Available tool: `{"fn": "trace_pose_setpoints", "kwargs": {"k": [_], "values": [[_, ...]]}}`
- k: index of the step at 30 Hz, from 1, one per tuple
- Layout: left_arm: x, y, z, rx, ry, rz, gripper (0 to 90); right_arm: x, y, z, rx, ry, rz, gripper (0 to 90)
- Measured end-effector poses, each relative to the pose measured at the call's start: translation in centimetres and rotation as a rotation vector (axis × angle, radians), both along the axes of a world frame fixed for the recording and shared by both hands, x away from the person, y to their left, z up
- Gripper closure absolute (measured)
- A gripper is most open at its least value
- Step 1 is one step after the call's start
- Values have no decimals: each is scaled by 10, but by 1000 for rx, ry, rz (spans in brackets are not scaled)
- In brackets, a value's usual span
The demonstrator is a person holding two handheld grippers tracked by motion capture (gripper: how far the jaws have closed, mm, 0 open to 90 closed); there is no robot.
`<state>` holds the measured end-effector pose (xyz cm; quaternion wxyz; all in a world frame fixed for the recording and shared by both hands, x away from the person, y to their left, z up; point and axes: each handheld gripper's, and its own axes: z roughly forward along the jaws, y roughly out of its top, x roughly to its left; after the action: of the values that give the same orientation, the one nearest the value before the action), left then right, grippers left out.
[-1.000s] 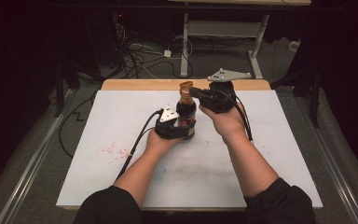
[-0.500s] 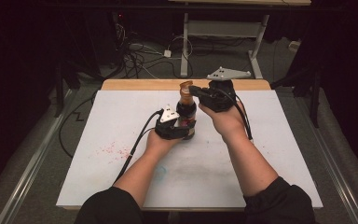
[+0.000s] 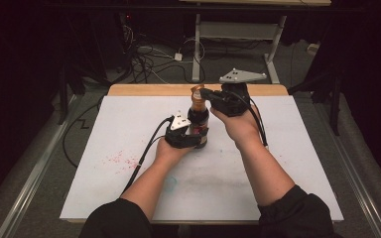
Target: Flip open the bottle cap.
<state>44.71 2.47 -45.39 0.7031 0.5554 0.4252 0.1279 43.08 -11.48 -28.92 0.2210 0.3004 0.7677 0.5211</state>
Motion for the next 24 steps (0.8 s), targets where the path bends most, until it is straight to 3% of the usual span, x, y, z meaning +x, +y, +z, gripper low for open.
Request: {"fn": "trace_pose_setpoints", "kwargs": {"k": [8,16,24], "values": [[0,0,0,3,1,0,291,7,6,3,0,3,2,900],[-1,0,0,-2,2,0,291,25,18,7,1,23,-10,900],[0,0,0,-2,2,-1,291,20,12,13,4,5,-13,900]]}}
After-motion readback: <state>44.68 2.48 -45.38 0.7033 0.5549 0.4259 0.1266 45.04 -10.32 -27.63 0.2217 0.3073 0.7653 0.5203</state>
